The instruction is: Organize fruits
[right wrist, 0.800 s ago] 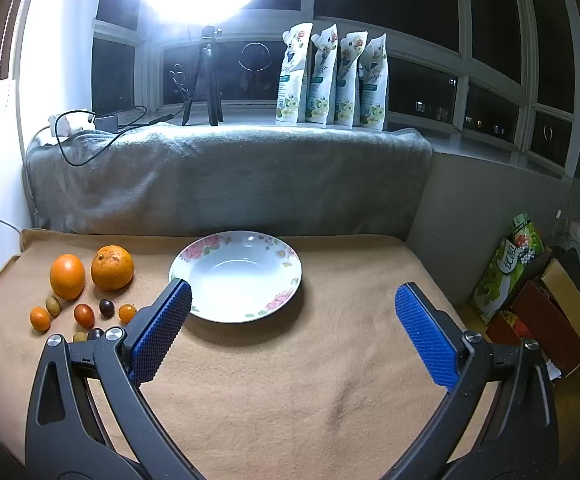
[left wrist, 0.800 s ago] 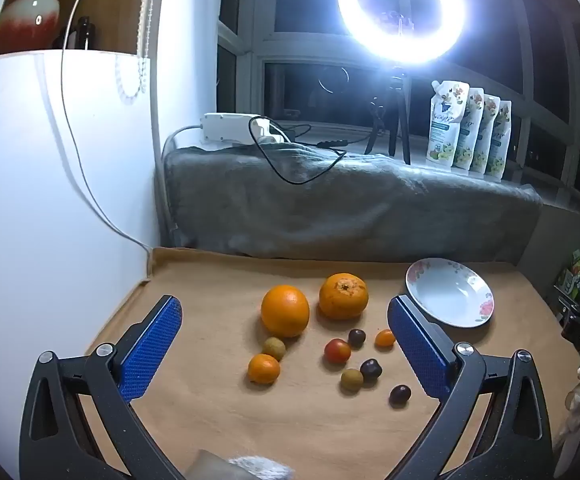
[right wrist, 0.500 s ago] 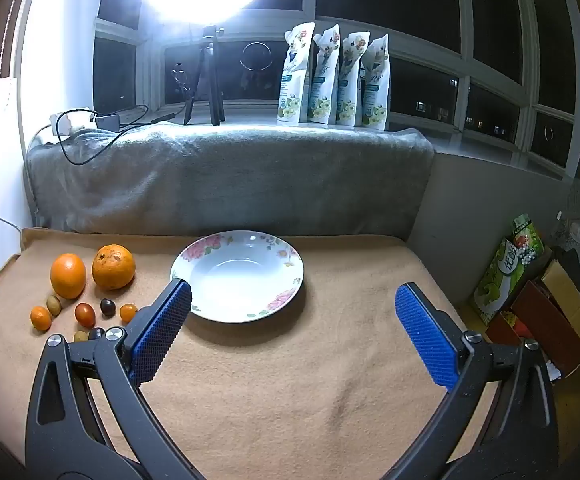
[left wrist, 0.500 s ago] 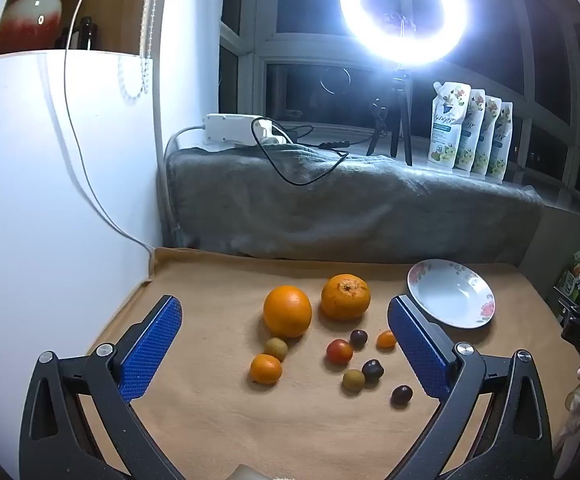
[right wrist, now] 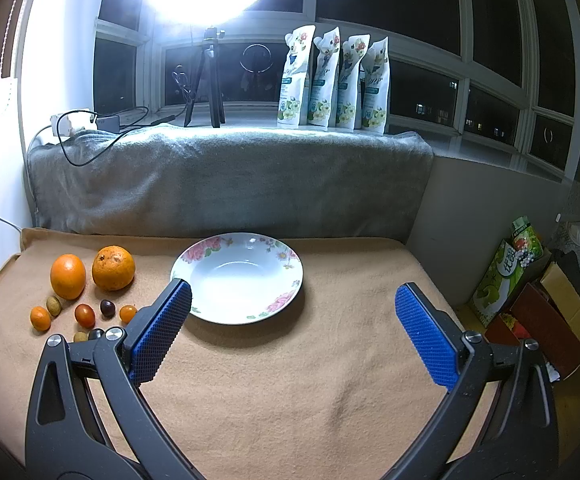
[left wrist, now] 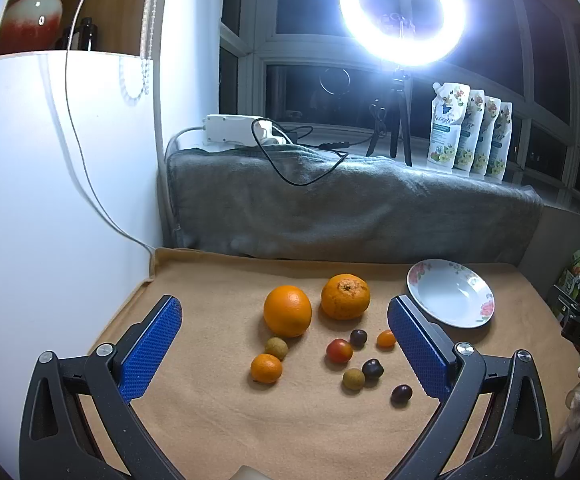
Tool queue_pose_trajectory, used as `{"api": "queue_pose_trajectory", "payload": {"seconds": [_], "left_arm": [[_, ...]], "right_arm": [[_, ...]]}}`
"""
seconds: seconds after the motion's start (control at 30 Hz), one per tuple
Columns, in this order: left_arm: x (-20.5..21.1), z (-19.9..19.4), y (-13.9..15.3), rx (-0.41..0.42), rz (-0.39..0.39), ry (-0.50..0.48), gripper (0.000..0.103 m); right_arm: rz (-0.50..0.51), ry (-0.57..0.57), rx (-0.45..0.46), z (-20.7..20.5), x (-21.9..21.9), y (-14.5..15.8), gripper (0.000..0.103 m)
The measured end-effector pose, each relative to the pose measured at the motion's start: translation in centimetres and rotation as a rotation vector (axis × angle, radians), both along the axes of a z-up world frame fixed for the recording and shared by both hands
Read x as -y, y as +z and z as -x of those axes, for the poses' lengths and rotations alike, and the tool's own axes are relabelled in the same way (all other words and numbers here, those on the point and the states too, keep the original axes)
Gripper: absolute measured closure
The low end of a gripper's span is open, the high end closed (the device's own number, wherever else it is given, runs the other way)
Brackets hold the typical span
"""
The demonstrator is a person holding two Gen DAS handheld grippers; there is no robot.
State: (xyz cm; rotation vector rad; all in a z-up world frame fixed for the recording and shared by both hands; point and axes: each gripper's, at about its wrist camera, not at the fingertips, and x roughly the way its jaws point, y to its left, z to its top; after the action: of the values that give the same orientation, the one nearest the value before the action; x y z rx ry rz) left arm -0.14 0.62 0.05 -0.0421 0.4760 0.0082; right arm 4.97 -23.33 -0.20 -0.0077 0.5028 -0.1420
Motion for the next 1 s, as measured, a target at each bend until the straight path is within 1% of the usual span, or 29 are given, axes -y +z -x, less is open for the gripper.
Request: {"api": "queue_pose_trajectory", "payload": {"seconds": [1.0], "left_arm": [[0.41,-0.04,-0.13,-0.004,-0.006,0.0,0.0]], "right_arm": [[0.009,0.0,-0.001,-0.03,-0.07,0.19,0.0]]}}
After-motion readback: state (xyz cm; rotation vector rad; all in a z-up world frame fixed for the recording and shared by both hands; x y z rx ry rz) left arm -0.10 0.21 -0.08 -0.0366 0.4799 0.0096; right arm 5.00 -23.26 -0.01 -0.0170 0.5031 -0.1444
